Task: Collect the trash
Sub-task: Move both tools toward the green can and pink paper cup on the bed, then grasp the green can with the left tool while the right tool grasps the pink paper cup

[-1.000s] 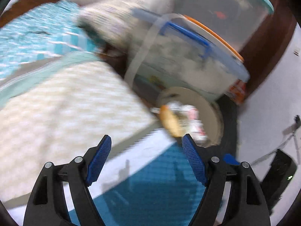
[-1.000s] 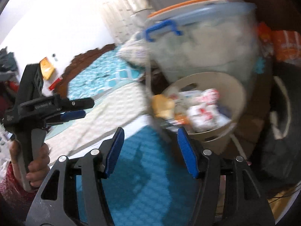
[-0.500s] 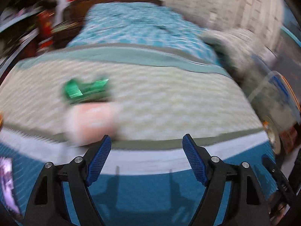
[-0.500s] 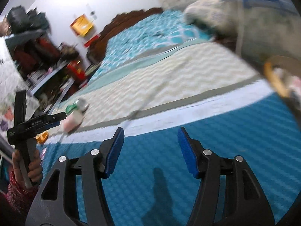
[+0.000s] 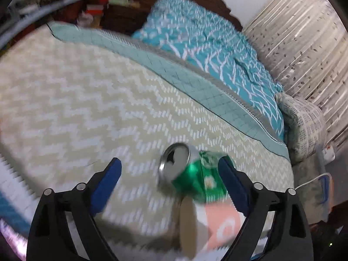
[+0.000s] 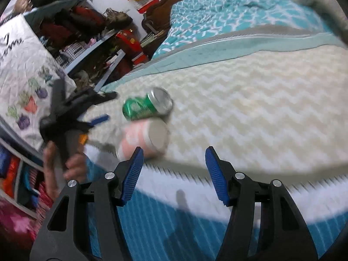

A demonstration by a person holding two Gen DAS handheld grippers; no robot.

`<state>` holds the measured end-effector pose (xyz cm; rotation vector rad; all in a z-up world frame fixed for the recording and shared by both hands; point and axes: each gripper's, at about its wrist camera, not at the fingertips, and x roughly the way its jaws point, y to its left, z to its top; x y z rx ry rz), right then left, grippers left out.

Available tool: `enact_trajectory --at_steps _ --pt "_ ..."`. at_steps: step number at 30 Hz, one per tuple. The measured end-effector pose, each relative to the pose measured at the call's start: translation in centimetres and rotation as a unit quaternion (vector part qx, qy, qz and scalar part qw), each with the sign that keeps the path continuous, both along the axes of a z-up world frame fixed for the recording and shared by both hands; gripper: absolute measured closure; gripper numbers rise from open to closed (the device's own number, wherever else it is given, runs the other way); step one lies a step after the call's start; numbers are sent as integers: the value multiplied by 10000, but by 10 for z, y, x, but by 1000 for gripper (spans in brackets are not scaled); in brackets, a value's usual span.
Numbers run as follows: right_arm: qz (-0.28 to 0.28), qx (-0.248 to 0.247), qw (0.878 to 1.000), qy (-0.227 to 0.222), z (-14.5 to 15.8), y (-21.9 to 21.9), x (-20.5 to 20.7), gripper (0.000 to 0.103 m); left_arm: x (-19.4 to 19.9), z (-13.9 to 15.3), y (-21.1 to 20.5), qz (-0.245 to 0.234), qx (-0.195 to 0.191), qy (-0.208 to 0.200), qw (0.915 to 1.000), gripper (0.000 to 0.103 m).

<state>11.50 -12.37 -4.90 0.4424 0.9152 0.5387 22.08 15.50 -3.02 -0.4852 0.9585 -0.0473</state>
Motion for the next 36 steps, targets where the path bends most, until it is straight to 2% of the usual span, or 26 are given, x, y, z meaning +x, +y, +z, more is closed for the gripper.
enact_trajectory --at_steps 2,5,9,12,14,16,18,22,26,30,32,34,36 --pt "-33 271 9994 224 -7 13 25 42 17 -12 -3 -169 -121 199 9996 16" --pt "-3 400 9981 466 -15 32 52 41 34 -28 -14 -290 153 428 9985 17" --pt "182 155 9974 684 -31 60 77 39 30 -34 -25 -451 389 328 9977 15" --pt "286 308 9960 794 -41 65 81 38 22 -37 -43 -652 827 294 9940 20" --pt "350 367 9957 773 -40 64 76 40 13 -37 -52 -741 943 292 9924 23" --pt "430 384 9957 731 -38 58 66 44 2 -36 -60 -923 636 349 9931 29" --pt "443 383 9961 667 -34 47 51 47 -9 -36 -73 -1070 409 410 9926 32" --pt "420 160 9981 426 -26 16 8 47 -45 -36 -124 -1507 578 375 9862 32" --pt "249 152 9992 286 -27 -29 -36 47 -78 -37 -170 -1934 591 397 9785 31" --pt "-105 206 9995 198 -30 -78 -82 44 -112 -37 -223 -2443 690 426 9663 31" --pt "-298 174 9993 136 -31 -97 -102 40 -122 -38 -240 -2643 694 434 9610 27" --pt "-471 227 9986 73 -31 -114 -119 39 -128 -41 -257 -2792 734 429 9565 15" --pt "-629 283 9976 10 -31 -128 -134 39 -132 -41 -262 -2873 659 446 9545 15"
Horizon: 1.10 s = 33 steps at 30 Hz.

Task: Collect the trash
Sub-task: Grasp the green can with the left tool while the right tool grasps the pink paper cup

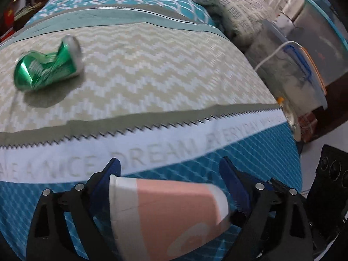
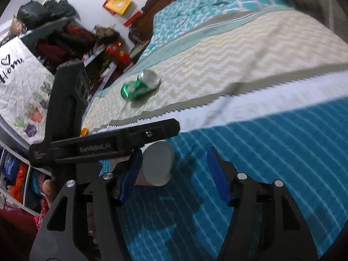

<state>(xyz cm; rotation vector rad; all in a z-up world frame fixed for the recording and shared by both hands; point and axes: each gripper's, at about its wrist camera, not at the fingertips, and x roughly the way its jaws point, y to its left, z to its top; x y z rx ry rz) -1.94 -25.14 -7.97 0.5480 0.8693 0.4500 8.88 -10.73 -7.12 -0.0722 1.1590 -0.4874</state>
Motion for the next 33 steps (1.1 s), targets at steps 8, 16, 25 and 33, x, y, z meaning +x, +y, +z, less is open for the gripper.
enact_trajectory --at_steps 8,16,25,33 --pt "-344 396 9985 -162 7 -29 -18 37 -5 36 64 308 -711 -155 9969 15" --pt "-138 362 9992 -127 10 1 -7 36 43 64 170 1605 -618 -543 9836 14" --pt "7 472 9987 212 3 23 -2 36 150 32 182 1906 -252 -110 9813 14" --pt "637 922 9910 738 -14 57 -6 38 184 5 160 1310 -287 251 9906 24"
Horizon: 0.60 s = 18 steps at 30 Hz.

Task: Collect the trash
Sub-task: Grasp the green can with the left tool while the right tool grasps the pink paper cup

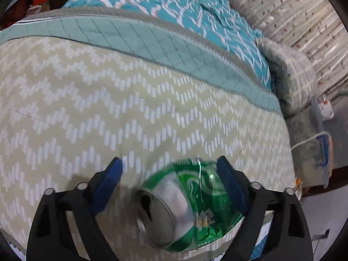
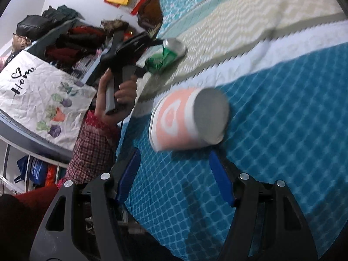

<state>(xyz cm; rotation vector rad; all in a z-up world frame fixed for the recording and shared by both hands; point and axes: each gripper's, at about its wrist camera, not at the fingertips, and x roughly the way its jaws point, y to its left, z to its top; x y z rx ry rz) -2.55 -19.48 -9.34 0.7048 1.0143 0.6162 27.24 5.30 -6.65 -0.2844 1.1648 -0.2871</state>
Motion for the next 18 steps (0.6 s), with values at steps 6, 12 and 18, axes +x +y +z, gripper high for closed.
enact_trajectory --at_steps 6,12,18 --pt "-429 -319 9985 -92 3 -3 20 38 -45 0 -19 -201 26 108 9997 35" --pt "-1260 -504 9903 -298 12 -38 26 36 -118 2 -45 -300 -124 30 9995 36" --pt "-1399 -279 9893 -322 16 -55 17 36 -151 5 -63 -569 -442 153 9973 34"
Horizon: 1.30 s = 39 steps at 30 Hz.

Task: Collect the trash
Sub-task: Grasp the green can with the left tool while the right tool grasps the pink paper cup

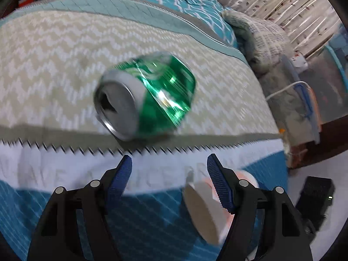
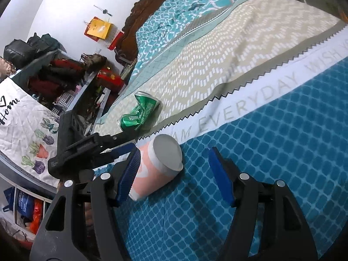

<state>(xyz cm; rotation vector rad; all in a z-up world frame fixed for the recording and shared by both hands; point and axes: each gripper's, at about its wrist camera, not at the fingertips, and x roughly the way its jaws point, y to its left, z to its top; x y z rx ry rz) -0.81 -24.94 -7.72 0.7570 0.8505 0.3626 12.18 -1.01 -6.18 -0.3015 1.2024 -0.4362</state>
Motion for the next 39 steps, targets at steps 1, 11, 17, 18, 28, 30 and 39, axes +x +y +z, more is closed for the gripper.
enact_trajectory --at_steps 1,11,17,18,28,30,39 --pt "24 34 10000 4 0 0 -2 35 -2 4 3 49 -73 -22 10000 34" --pt "446 868 9942 442 -17 10 -28 31 61 54 43 259 379 -952 9944 18" --pt "515 712 9942 613 -21 42 -18 33 111 3 48 -409 -403 -235 9981 20" --pt "496 710 9942 640 -21 44 -14 34 111 -3 50 -425 -475 -143 9979 23" --pt "338 766 9942 679 -23 48 26 44 72 -11 22 -978 -530 69 9938 47" --pt "305 850 9935 696 -24 44 30 45 62 -12 16 -946 -648 188 9932 48" --pt "293 821 9943 607 -25 27 13 46 19 -20 16 -470 -1360 438 9886 48"
